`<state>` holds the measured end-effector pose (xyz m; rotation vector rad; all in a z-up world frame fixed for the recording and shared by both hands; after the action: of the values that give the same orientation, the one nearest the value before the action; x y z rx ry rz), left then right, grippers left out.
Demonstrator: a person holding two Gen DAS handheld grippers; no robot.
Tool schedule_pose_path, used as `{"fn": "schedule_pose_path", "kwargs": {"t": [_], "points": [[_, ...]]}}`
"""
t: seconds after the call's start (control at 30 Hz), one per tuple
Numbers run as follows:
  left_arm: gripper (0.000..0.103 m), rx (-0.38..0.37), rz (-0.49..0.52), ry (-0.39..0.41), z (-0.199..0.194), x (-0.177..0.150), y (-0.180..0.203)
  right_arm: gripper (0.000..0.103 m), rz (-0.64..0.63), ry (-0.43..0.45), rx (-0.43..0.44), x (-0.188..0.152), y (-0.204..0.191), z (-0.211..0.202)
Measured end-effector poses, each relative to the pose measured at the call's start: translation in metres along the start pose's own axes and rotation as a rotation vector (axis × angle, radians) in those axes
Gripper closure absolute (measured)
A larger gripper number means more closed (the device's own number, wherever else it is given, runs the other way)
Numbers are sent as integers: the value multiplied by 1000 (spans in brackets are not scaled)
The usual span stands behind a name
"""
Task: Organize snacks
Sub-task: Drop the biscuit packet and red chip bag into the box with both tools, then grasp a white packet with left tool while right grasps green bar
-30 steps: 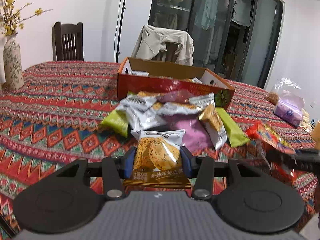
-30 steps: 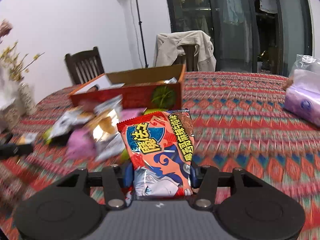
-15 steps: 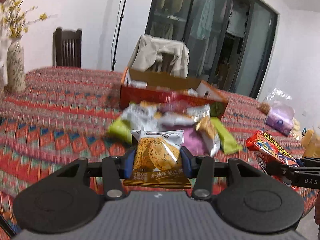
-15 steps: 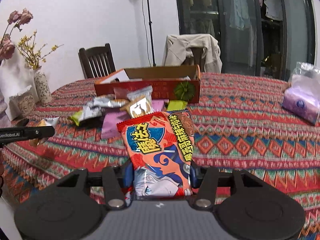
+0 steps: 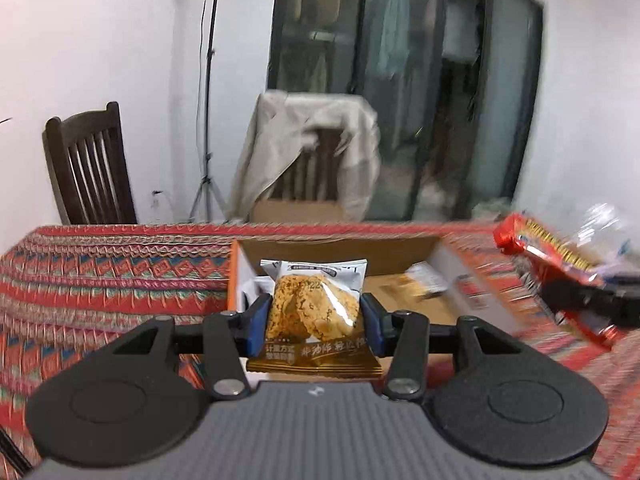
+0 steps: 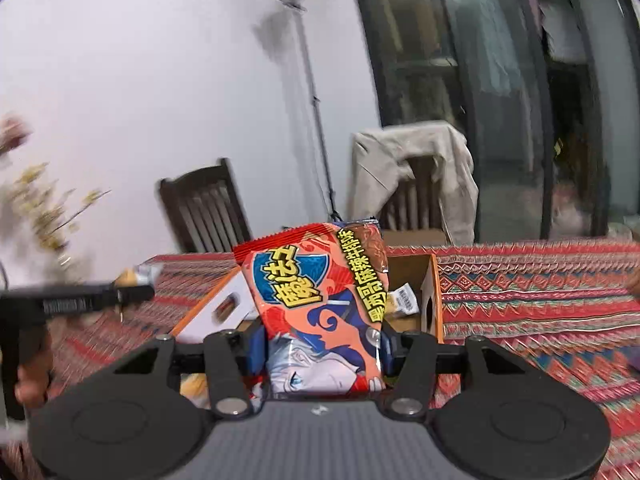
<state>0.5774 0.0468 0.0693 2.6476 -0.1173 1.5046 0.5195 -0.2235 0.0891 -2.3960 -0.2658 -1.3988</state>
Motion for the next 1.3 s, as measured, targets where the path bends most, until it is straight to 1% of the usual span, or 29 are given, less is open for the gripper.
{"fn": "schedule_pose_path", "kwargs": {"t": [0.07,0.13,0.2,0.27,0.3,0.33,0.37,0.4,0.47,0.53,0.57,0.6,0.63,0.67,0.73,0.8,0.83,0.93,0.97,1.0,1.07,1.13,1.17,1.2,1.3], "points": [[55,65,21,-72,47,-2,-5,52,7,-64,-47,12,8,52],[55,102,29,-120,80,-6,-10,52,-1,-127,-116,14,16,98],[55,125,-10,-166,101,-12,-18,52,-17,-190,-197,10,27,139],[55,114,-19,-174,108,-17,-22,52,-2,-234,-228,4,37,162],[52,108,-7,-175,110,-18,-21,52,3,-255,-238,1,39,171],[42,101,7,-178,112,-20,-20,52,0,-271,-246,-2,41,178],[36,93,15,-180,113,-22,-18,52,-18,-279,-256,-6,41,183],[35,88,18,-180,114,-23,-17,48,-45,-279,-277,-9,41,186],[34,92,30,-180,114,-22,-15,38,-86,-274,-325,-16,44,192],[30,83,21,-181,112,-21,-14,34,-117,-264,-322,-19,39,195],[30,78,15,-181,110,-20,-14,28,-128,-259,-322,-21,35,193],[29,77,10,-178,106,-17,-15,21,-136,-248,-321,-21,33,190],[29,77,9,-174,102,-14,-16,19,-146,-232,-322,-19,32,185],[29,81,9,-164,94,-10,-17,19,-148,-219,-323,-16,31,180],[23,92,14,-133,76,-2,-20,19,-140,-183,-310,-6,32,164],[21,95,30,-86,48,4,-21,19,-135,-140,-290,5,31,144],[19,95,34,-58,30,5,-21,18,-134,-112,-277,10,30,128],[15,56,19,7,-20,1,-16,11,-134,-36,-239,17,26,78],[14,38,14,26,-39,-4,-12,9,-132,-19,-228,18,25,63],[13,25,11,41,-53,-7,-7,8,-130,-2,-218,17,24,47],[6,1,9,83,-87,-20,2,8,-134,27,-188,10,20,12],[5,-12,18,118,-116,-36,14,7,-139,57,-167,-1,14,-22],[5,-18,24,130,-127,-44,19,5,-140,68,-157,-8,11,-37],[5,-26,27,138,-138,-55,25,0,-143,75,-149,-15,8,-50],[5,-44,12,124,-163,-90,39,0,-162,101,-128,-42,0,-88]]}}
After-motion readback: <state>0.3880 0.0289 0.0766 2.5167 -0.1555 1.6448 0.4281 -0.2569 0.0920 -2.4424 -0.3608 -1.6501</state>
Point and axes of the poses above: each gripper's, at about its wrist camera, not at the fingertips, and z roughly the way its jaws point, y to its right, x to its top, the point moved 7 cm from there along z, roughly the way its jaws point, and after that the axes turned 1 degree about -y, right-handed, at the moved point
